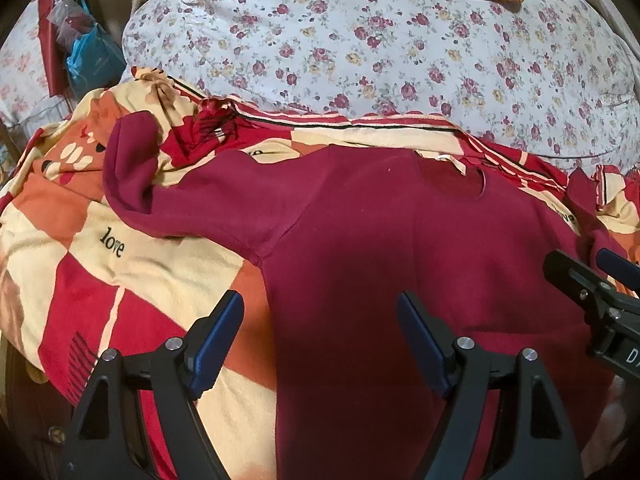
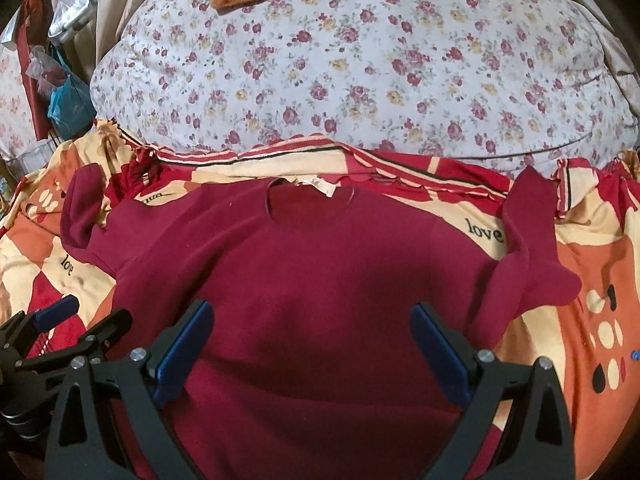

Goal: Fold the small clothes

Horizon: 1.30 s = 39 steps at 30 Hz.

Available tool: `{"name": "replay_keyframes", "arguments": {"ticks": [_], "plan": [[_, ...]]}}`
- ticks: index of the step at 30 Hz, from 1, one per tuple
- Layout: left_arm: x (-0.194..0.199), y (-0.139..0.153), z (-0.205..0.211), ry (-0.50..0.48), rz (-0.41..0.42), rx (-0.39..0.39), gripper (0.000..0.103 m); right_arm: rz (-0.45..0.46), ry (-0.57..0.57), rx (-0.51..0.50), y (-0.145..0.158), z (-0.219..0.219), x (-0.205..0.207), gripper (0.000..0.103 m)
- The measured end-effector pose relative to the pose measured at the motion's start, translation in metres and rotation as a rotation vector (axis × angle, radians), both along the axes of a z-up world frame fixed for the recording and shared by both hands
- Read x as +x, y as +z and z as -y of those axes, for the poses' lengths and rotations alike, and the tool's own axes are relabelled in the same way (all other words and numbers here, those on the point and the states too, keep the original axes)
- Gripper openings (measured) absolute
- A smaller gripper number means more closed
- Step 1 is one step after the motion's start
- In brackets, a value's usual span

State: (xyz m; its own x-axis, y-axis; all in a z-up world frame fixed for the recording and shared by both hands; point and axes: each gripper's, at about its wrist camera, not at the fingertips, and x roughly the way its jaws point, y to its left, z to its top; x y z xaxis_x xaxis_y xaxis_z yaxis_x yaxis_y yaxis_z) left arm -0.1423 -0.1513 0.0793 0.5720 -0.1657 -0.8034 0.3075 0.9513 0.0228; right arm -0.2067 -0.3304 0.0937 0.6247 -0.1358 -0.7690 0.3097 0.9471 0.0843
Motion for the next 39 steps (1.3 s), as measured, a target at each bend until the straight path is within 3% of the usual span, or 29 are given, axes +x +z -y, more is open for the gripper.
{"name": "replay_keyframes", "arguments": {"ticks": [11, 17, 39], "plan": [[0.005, 0.006, -0.012, 0.02, 0.022, -0.008, 0.06, -0.011, 0.011, -0.007, 0.001, -0.005, 0.006, 0.101], [0.003, 0.005, -0.011, 0.0, 0.028, 0.008, 0.055, -0.019, 0.031, -0.008, 0.0, -0.011, 0.007, 0.101], [0.007, 0.003, -0.022, 0.033, 0.026, -0.007, 0.054, -0.043, 0.052, -0.015, -0.007, -0.019, 0.012, 0.101]]}}
